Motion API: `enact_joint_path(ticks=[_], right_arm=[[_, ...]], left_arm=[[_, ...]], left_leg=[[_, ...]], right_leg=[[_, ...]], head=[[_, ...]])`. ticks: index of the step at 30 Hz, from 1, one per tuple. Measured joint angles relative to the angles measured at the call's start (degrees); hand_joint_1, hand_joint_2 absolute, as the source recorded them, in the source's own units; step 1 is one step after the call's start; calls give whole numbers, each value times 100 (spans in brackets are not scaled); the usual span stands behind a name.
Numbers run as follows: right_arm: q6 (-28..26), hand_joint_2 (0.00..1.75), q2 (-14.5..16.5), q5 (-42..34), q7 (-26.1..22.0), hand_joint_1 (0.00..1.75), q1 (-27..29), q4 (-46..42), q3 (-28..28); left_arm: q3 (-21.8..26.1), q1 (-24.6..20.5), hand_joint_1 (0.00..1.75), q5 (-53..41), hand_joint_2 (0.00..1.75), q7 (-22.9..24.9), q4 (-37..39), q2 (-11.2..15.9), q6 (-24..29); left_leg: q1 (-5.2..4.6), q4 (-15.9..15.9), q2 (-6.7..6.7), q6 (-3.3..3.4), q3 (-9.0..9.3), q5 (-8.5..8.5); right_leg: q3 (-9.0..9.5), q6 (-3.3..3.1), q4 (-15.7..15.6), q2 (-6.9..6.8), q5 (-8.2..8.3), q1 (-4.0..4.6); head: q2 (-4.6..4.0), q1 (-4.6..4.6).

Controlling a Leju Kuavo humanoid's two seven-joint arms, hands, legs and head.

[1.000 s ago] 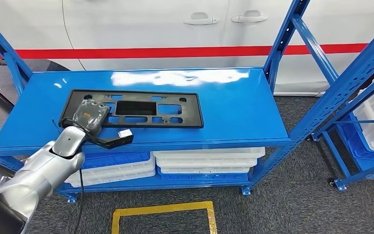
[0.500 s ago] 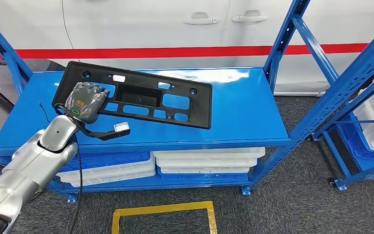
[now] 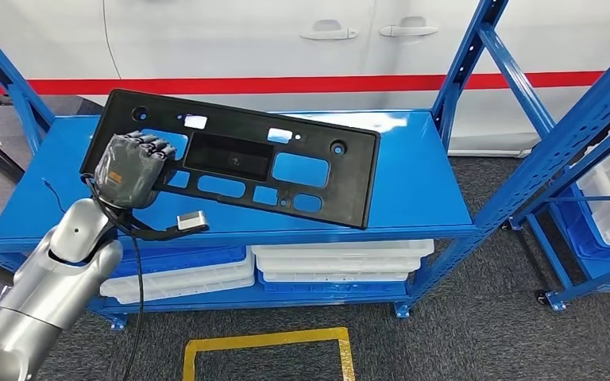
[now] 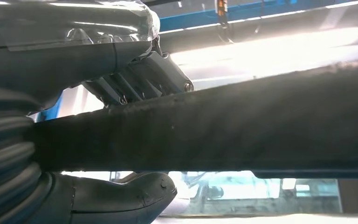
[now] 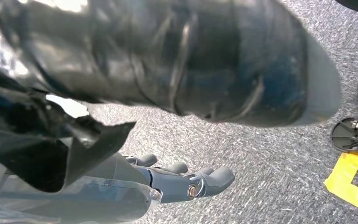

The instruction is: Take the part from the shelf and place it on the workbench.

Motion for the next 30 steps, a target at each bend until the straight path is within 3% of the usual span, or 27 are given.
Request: enact_joint_path(ticks=[3, 4, 5, 7, 8, 9, 10, 13, 15, 18, 20, 22, 24, 25, 26, 28, 30], right_arm=[[-1, 0, 1, 0, -5, 0, -6, 0, 0], [-2, 0, -1, 0, -6, 0, -5, 0, 0], [-3, 0, -3, 0, -7, 0, -5, 0, 0], [-5, 0, -1, 0, -7, 0, -2, 0, 0], [-5, 0, 3, 0, -7, 0, 0, 0, 0], [-5, 0, 7, 0, -7, 0, 2, 0, 1], [-7, 0, 10, 0, -8, 0, 4, 0, 1], [-14, 0, 13, 0, -35, 0, -1, 1, 1], [-15, 0, 15, 0, -54, 0, -4, 2, 2], [-19, 0, 18, 0, -60, 0, -4, 2, 3], [-26, 0, 18, 0, -76, 0, 3, 2, 3], [-55, 0, 19, -3, -117, 0, 38, 2, -6], [-87, 0, 25, -14, -181, 0, 141, 2, -50], [-100, 0, 29, -25, -227, 0, 224, 2, -90], [-110, 0, 32, -37, -280, 0, 319, 2, -136], [-123, 0, 39, -61, -364, 0, 475, 3, -209], [-119, 0, 57, -80, -392, 0, 565, 11, -251]], left_arm=[[89, 36, 175, -2, 175, -6, -98, -2, 0], [103, 37, 175, -2, 175, -6, -121, -3, 0], [112, 37, 175, -3, 175, -6, -140, -5, 0], [116, 50, 175, -4, 175, -7, -153, -7, 0], [118, 66, 175, -4, 175, -8, -153, -8, 0], [118, 86, 175, -5, 175, -14, -154, -9, 0], [124, 105, 175, -5, 175, -35, -155, -9, 0], [235, 162, 175, 4, 175, -215, -207, -20, 0], [376, 213, 175, 28, 175, -388, -300, -36, 1], [579, 317, 175, 80, 175, -588, -420, -52, 4], [705, 393, 175, 115, 175, -661, -476, -61, 4], [845, 466, 175, 160, 175, -713, -531, -63, 4], [995, 564, 175, 251, 175, -728, -573, -26, 4], [1073, 626, 175, 329, 175, -733, -596, 26, 4], [1166, 683, 175, 423, 175, -745, -629, 98, 4], [1336, 749, 175, 577, 175, -776, -700, 241, 4], [1462, 762, 175, 643, 175, -797, -776, 326, 4]], left_leg=[[37, -67, 4, 50, 26, 42], [57, -107, 8, 74, 46, 64], [75, -141, 12, 94, 64, 83], [78, -154, 16, 108, 70, 91], [80, -149, 20, 106, 69, 94], [84, -138, 23, 101, 67, 95], [94, -120, 24, 89, 64, 91], [125, -18, 9, -3, 31, 33], [116, 30, -5, -75, 2, 17], [118, 61, -11, -165, -32, 7], [132, 351, 2, -208, -144, -278], [136, 1026, 12, -228, -365, -754], [131, 1557, 12, -224, -479, -1003], [125, 1548, 12, -205, -399, -968], [112, 1321, 12, -169, -212, -842], [73, 612, 13, -61, 260, -576], [34, 92, 36, 23, 567, -509]], right_leg=[[4, 43, 5, 3, -18, 7], [-30, 59, 92, 4, -94, 8], [-114, 77, 287, 5, -231, 2], [-434, 119, 981, 4, -596, -22], [-591, 140, 1311, 3, -715, -36], [-678, 161, 1491, 2, -730, -55], [-655, 181, 1448, 1, -628, -75], [-167, 226, 501, 11, -150, -122], [-15, 160, 186, 36, -94, -104], [-51, 11, 162, 47, -70, -83], [-95, -96, 132, 37, -9, -81], [-166, -183, 126, 29, 50, -47], [-243, -228, 138, 22, 101, -1], [-280, -239, 147, 20, 126, 24], [-316, -248, 158, 20, 152, 52], [-368, -256, 173, 20, 197, 90], [-395, -234, 166, 13, 250, 96]], head=[[0, 0], [0, 0], [0, 0], [0, 0], [0, 0], [0, 0], [0, 0], [0, 0], [0, -1], [0, -2], [0, -3], [0, -3], [0, -2], [0, -2], [0, -2], [0, -2], [0, -1]])
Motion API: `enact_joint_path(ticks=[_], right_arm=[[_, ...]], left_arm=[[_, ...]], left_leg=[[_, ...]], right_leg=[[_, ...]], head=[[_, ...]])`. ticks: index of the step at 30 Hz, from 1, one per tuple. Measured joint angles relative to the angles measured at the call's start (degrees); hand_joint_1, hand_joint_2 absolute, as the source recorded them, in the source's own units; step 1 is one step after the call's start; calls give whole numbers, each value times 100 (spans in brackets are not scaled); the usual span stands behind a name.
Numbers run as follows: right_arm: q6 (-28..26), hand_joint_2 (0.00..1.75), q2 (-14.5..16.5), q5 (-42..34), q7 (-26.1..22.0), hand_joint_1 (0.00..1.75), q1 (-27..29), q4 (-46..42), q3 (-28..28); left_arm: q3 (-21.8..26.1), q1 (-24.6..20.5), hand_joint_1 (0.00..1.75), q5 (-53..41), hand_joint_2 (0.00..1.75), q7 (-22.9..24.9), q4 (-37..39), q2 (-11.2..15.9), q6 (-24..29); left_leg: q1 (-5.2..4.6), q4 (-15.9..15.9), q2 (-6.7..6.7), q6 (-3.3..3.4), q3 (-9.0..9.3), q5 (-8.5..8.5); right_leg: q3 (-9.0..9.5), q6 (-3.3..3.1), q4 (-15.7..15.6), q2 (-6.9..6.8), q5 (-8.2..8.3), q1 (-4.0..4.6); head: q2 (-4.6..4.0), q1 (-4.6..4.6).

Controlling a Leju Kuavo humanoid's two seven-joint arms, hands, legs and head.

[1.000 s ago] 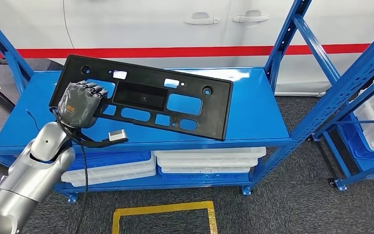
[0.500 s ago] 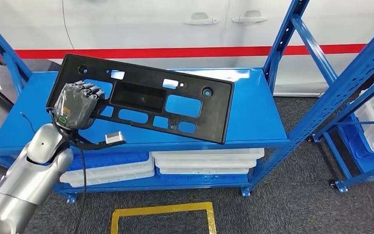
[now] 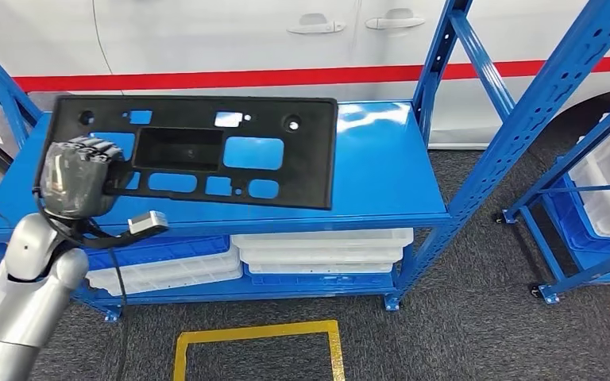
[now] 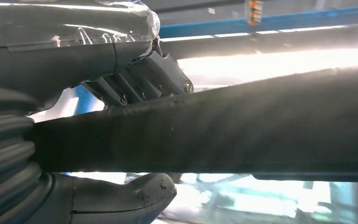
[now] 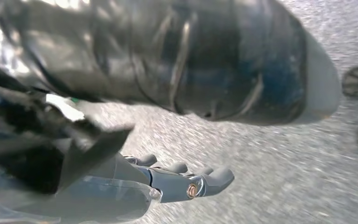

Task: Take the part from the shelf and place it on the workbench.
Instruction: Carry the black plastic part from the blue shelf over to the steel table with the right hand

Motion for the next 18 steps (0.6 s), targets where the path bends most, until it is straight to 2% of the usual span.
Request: enact_joint_path(ticks=[2, 4, 5, 6, 7, 8, 9, 10, 11, 12, 13, 14, 15, 16, 17, 18], right_arm=[[7, 0, 10, -19, -3, 0, 69, 8, -49], [15, 0, 1, -43, 0, 0, 119, 8, -96], [18, 0, -2, -53, 2, 0, 141, 7, -115], [20, 0, -6, -64, 2, 0, 167, 7, -130], [16, 0, -10, -73, 3, 0, 196, 6, -145], [14, 0, -16, -83, 4, 0, 227, 6, -163], [14, 0, -21, -98, 5, 0, 255, 6, -183], [14, 0, -25, -112, 6, 0, 276, 6, -202], [17, 0, -28, -124, 7, 0, 289, 6, -218], [18, 0, -30, -130, 7, 0, 298, 5, -229], [16, 0, -34, -133, 7, 0, 303, 5, -235], [15, 0, -38, -137, 7, 0, 302, 4, -241], [13, 0, -45, -145, 8, 0, 303, 4, -246], [13, 0, -49, -154, 8, 0, 311, 4, -254], [14, 0, -50, -165, 9, 0, 323, 4, -265], [11, 0, -50, -177, 9, 0, 341, 4, -279]], left_arm=[[99, 30, 175, 12, 175, -22, -103, 63, 1], [207, 117, 175, -7, 175, -74, -255, 116, 2], [269, 179, 175, -17, 175, -114, -342, 135, 3], [331, 248, 175, -23, 175, -156, -427, 142, 4], [394, 320, 175, -21, 175, -198, -506, 144, 5], [464, 398, 175, -17, 175, -239, -588, 145, 5], [535, 478, 175, -14, 175, -278, -666, 147, 6], [604, 560, 175, -14, 175, -315, -735, 148, 7], [665, 632, 175, -16, 175, -343, -792, 149, 7], [717, 690, 175, -19, 175, -360, -839, 150, 7], [763, 730, 175, -20, 175, -370, -881, 151, 7], [809, 758, 175, -20, 175, -381, -929, 152, 7], [857, 781, 175, -18, 175, -398, -978, 155, 7], [901, 800, 175, -12, 175, -419, -1027, 157, 7], [941, 826, 175, -1, 175, -443, -1070, 159, 9], [975, 865, 175, 12, 175, -467, -1106, 160, 10]], left_leg=[[-39, -189, 22, 8, 62, 36], [-38, -291, 39, 10, 35, 180], [-23, -355, 53, 34, 19, 264], [-1, -413, 67, 57, -16, 356], [14, -443, 77, 72, -69, 436], [16, -447, 77, 84, -148, 500], [20, -436, 77, 76, -232, 557], [24, -417, 78, 63, -319, 610], [31, -388, 79, 45, -408, 657], [41, -346, 80, 24, -502, 698], [52, -290, 81, -3, -595, 730], [57, -227, 78, -33, -683, 756], [60, -170, 76, -66, -750, 780], [59, -131, 75, -103, -790, 807], [58, -117, 71, -142, -812, 843], [60, -122, 70, -182, -816, 886]], right_leg=[[-7, 65, -38, -12, 83, -27], [-5, 141, -97, -11, 159, -44], [-31, 168, -65, -8, 78, -45], [-78, 193, 54, -3, -103, -43], [-150, 213, 297, -2, -382, -56], [-237, 240, 633, -3, -684, -66], [-303, 269, 991, -2, -894, -82], [-322, 299, 1276, -4, -977, -103], [-269, 327, 1407, -6, -927, -125], [-117, 352, 1335, -6, -785, -147], [141, 373, 1059, -7, -642, -169], [446, 384, 659, -4, -608, -178], [707, 367, 291, 8, -629, -172], [880, 336, 15, 19, -687, -159], [941, 292, -116, 31, -745, -136], [922, 237, -129, 39, -723, -119]], head=[[0, 0], [0, -1], [0, 1], [0, 1], [0, 2], [0, 2], [0, 1], [0, 2], [0, 1], [0, 2], [0, 2], [0, 2], [0, 1], [0, 1], [0, -1], [0, -1]])
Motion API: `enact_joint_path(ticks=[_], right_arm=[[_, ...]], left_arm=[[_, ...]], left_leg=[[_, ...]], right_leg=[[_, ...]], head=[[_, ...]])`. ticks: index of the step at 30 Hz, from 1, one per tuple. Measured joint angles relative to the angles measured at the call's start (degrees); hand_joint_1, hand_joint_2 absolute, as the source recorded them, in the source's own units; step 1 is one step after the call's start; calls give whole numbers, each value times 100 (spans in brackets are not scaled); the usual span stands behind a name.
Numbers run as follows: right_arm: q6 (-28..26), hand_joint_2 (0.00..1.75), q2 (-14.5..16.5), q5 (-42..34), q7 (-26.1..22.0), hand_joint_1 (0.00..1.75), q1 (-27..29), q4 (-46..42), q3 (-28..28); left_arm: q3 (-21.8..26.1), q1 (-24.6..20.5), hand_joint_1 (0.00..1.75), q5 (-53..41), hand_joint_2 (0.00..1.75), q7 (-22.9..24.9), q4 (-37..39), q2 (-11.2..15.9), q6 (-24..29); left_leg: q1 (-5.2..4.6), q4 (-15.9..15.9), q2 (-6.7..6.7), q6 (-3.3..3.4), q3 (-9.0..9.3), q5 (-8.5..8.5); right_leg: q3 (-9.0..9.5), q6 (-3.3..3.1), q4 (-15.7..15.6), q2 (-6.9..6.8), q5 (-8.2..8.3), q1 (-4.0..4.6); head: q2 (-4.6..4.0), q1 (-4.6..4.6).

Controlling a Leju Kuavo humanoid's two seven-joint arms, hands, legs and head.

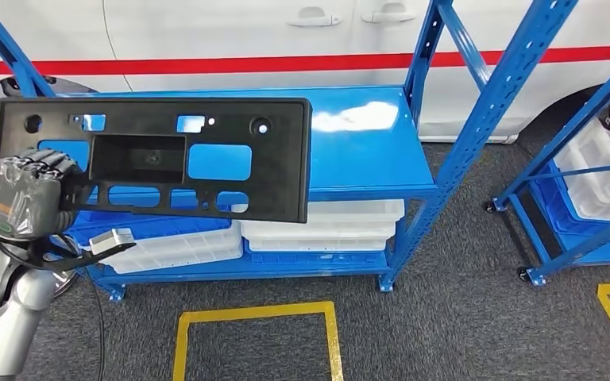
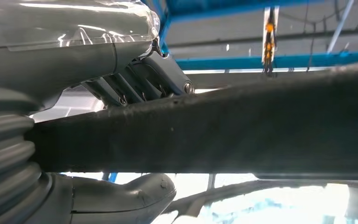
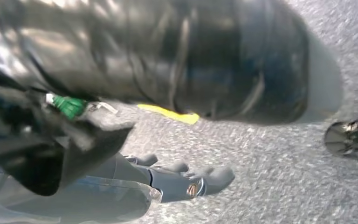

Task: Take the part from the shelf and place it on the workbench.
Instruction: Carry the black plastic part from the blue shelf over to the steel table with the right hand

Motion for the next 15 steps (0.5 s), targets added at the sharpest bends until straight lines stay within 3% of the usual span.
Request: enact_joint_path(ticks=[2, 4, 6, 7, 8, 9, 11, 13, 14, 15], right_arm=[[-83, 0, 17, -73, 26, 0, 42, 2, -38], [-409, 0, 122, -235, 67, 0, 105, 5, -123], [-807, 0, 316, -398, 58, 0, 193, 7, -243], [-932, 0, 418, -448, 40, 0, 238, 7, -295], [-999, 0, 514, -479, 25, 0, 280, 8, -336], [-1027, 0, 601, -495, 18, 0, 316, 8, -366], [-1051, 0, 738, -505, 16, 0, 357, 9, -413], [-1066, 0, 814, -508, 15, 0, 368, 9, -449], [-1069, 0, 831, -510, 14, 0, 371, 9, -466], [-1070, 0, 844, -513, 12, 0, 376, 9, -480]], left_arm=[[84, 128, 175, 39, 175, -54, -82, 10, 4], [224, 337, 175, 117, 175, -183, -214, 55, 5], [486, 623, 175, 265, 175, -463, -400, 99, 5], [653, 773, 175, 344, 175, -610, -490, 107, 5], [822, 905, 175, 413, 175, -727, -566, 107, 5], [966, 1006, 175, 458, 175, -795, -627, 107, 5], [1168, 1124, 175, 491, 175, -847, -730, 109, 5], [1285, 1174, 175, 496, 175, -871, -832, 114, 5], [1328, 1190, 175, 498, 175, -879, -871, 117, 5], [1363, 1205, 175, 501, 175, -884, -899, 120, 5]], left_leg=[[17, 35, -10, -75, -55, -33], [36, 386, -20, -127, -190, -472], [40, 1086, -25, -162, -331, -1057], [41, 1407, -25, -171, -354, -1196], [39, 1598, -26, -170, -312, -1197], [34, 1596, -27, -156, -181, -1080], [15, 1006, -31, -90, 382, -829], [-17, 141, -35, -26, 1013, -882], [-33, -125, -34, -7, 1184, -953], [-49, -248, -32, 11, 1235, -977]], right_leg=[[-85, -109, -14, -20, 104, -12], [-222, -214, -39, -43, 242, -28], [-387, -262, -34, -45, 368, -4], [-471, -269, -27, -43, 427, 12], [-558, -270, -17, -44, 487, 27], [-646, -265, -2, -46, 543, 42], [-793, -242, 32, -56, 649, 59], [-866, -201, 58, -59, 748, 79], [-875, -173, 53, -60, 801, 83], [-878, -139, 36, -59, 859, 85]], head=[[0, 1], [0, -1], [0, -1], [0, -2], [0, -2], [0, -2], [0, -2], [0, -1], [0, -1], [0, 1]])
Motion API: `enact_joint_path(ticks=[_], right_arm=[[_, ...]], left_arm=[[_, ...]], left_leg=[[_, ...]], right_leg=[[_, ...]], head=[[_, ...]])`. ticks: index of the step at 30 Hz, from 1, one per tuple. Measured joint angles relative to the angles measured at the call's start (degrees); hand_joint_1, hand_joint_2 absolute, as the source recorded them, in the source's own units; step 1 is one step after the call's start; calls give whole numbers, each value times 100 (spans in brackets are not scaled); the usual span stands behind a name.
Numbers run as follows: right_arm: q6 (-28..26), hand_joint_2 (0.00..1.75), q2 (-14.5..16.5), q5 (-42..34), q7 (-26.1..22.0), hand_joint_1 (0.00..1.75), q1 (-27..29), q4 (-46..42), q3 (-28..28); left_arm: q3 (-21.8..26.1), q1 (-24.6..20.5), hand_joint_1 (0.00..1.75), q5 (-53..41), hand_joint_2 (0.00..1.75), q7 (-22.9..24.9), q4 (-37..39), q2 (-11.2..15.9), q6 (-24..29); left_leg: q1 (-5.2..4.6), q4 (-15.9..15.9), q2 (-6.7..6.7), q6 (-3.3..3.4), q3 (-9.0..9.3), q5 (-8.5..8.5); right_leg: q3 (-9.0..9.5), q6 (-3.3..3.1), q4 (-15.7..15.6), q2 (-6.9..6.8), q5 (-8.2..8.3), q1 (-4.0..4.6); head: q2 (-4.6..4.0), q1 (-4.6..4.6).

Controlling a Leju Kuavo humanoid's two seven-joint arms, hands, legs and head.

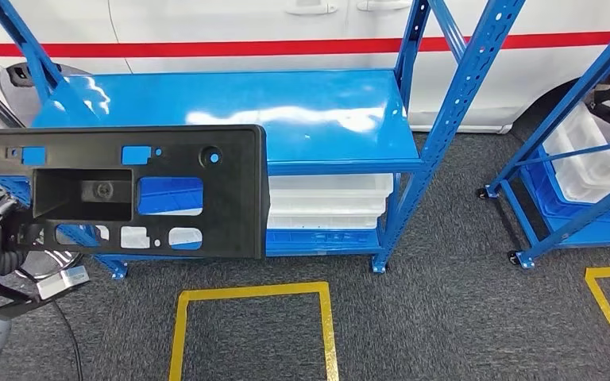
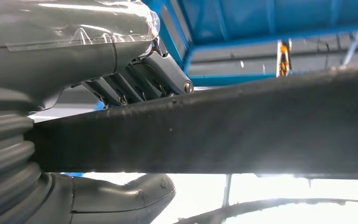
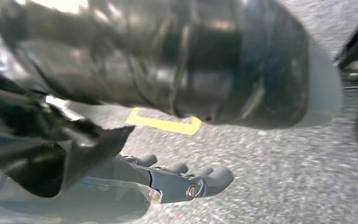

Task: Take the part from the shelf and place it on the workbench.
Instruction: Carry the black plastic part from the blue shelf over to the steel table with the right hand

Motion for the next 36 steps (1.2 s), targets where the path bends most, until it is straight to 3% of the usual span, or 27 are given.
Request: enact_joint_path(ticks=[2, 3, 4, 6, 7, 8, 9, 11, 13, 15, 17, 18, 19, 21, 22, 23, 25, 26, 27, 29, 30, 32, 33, 34, 36], right_arm=[[0, 0, 16, -4, -2, 0, 22, 0, -23], [-3, 0, 26, -6, -2, 0, 35, 0, -32], [-9, 0, 34, -6, -2, 0, 46, 0, -38], [-23, 0, 52, -7, -1, 0, 55, 0, -44], [-26, 0, 61, -8, -1, 0, 55, 0, -44], [-22, 0, 67, -13, -1, 0, 54, 0, -45], [-9, 0, 70, -26, -1, 0, 54, -1, -48], [25, 0, 71, -67, -2, 0, 61, -2, -54], [42, 0, 66, -104, -6, 0, 70, -3, -60], [42, 0, 63, -134, -11, 0, 88, -4, -62], [42, 0, 66, -155, -11, 0, 108, -4, -64], [40, 0, 66, -160, -10, 0, 114, -4, -65], [38, 0, 67, -165, -10, 0, 116, -4, -67], [34, 0, 74, -182, -10, 0, 121, -4, -68], [32, 0, 79, -193, -10, 0, 123, -4, -68], [32, 0, 85, -204, -10, 0, 125, -4, -67], [30, 0, 97, -225, -10, 0, 126, -4, -67], [29, 0, 104, -235, -10, 0, 127, -4, -67], [27, 0, 108, -244, -10, 0, 129, -4, -67], [24, 0, 117, -257, -10, 0, 136, -4, -67], [24, 0, 119, -261, -10, 0, 143, -4, -67], [26, 0, 119, -264, -10, 0, 157, -4, -67], [37, 0, 115, -264, -2, 0, 162, -4, -67], [61, 0, 109, -266, 23, 0, 161, -4, -66], [120, 0, 99, -282, 108, 0, 143, -4, -64]], left_arm=[[45, 31, 175, 0, 175, -8, -28, 1, -1], [56, 45, 175, -1, 175, -10, -39, 1, -1], [65, 62, 175, -2, 175, -13, -51, -2, -2], [84, 91, 175, -1, 175, -15, -71, -4, -2], [90, 104, 175, -1, 175, -15, -76, -5, -2], [96, 116, 175, -2, 175, -18, -79, -6, -2], [106, 135, 175, 1, 175, -25, -83, -7, -2], [156, 203, 175, 25, 175, -48, -109, -7, -2], [239, 284, 175, 75, 175, -73, -156, -5, -2], [302, 335, 175, 122, 175, -103, -187, 0, -1], [338, 384, 175, 148, 175, -132, -200, 7, 0], [356, 409, 175, 151, 175, -140, -205, 13, 0], [377, 431, 175, 146, 175, -143, -210, 17, 0], [406, 458, 175, 120, 175, -121, -211, 24, 0], [413, 472, 175, 104, 175, -99, -211, 23, 0], [413, 485, 175, 88, 175, -66, -211, 24, 0], [413, 497, 175, 67, 175, 4, -210, 33, 0], [413, 495, 175, 62, 175, 36, -209, 44, -1], [412, 490, 175, 62, 175, 60, -209, 56, -1], [408, 486, 175, 64, 175, 101, -209, 86, -2], [404, 487, 175, 66, 175, 127, -207, 102, -2], [388, 474, 175, 68, 175, 201, -196, 128, -2], [361, 441, 175, 66, 175, 274, -183, 144, -4], [313, 396, 175, 62, 175, 373, -167, 164, -5], [144, 277, 175, 45, 175, 635, -117, 249, -9]], left_leg=[[17, -29, 21, 72, -83, 110], [28, -40, 34, 126, -148, 187], [41, -52, 48, 170, -229, 270], [27, -38, 58, 218, -410, 418], [22, -20, 59, 217, -510, 490], [18, 6, 59, 211, -616, 556], [16, 40, 59, 200, -722, 612], [15, 125, 62, 166, -910, 694], [5, 211, 69, 117, -1030, 756], [11, 237, 79, 56, -1074, 834], [22, 233, 70, -14, -1104, 874], [27, 294, 52, -50, -1144, 772], [34, 449, 34, -84, -1208, 563], [61, 1063, 14, -145, -1372, -27], [74, 1415, 14, -171, -1431, -222], [87, 1682, 14, -194, -1438, -269], [119, 1719, 14, -231, -1227, 6], [139, 1454, 14, -248, -981, 175], [152, 1050, 9, -263, -675, 218], [147, 316, -15, -228, -198, 90], [130, 146, -26, -193, -114, 11], [121, 121, -15, -92, -192, 68], [122, 125, -2, -36, -253, 128], [128, 119, 13, 23, -326, 197], [115, 124, 26, 102, -484, 335]], right_leg=[[-30, 68, -9, 8, 23, -9], [-74, 94, 76, 12, -121, -16], [-138, 114, 261, 16, -374, -23], [-290, 149, 919, 14, -993, -41], [-333, 167, 1266, 13, -1150, -44], [-322, 181, 1509, 13, -1156, -44], [-232, 185, 1582, 13, -1037, -44], [245, 157, 1134, 14, -746, -40], [852, 90, 308, 16, -806, -9], [1104, 29, -125, 17, -939, 34], [1052, -37, -181, 8, -849, 25], [1001, -80, -200, -2, -782, 10], [933, -119, -220, -13, -706, -8], [760, -159, -217, -27, -568, -14], [664, -158, -207, -30, -500, -14], [562, -149, -191, -31, -433, -18], [346, -115, -130, -30, -316, -35], [240, -86, -82, -28, -266, -46], [145, -51, -30, -24, -225, -47], [33, 25, 43, -13, -139, -34], [9, 58, 48, -8, -87, -20], [-29, 123, 35, 3, 4, -20], [-77, 153, 78, 6, -68, -27], [-139, 179, 208, 9, -250, -37], [-298, 211, 774, 9, -841, -42]], head=[[0, 1], [0, 1], [0, 1], [0, 1], [0, 1], [0, 1], [0, 1], [0, 1], [0, 0], [0, -1], [0, 0], [0, -1], [0, -1], [0, -1], [0, -1], [0, -1], [0, -1], [0, -2], [0, -2], [0, 1], [0, 2], [0, 2], [0, 2], [0, 2], [0, 3]])
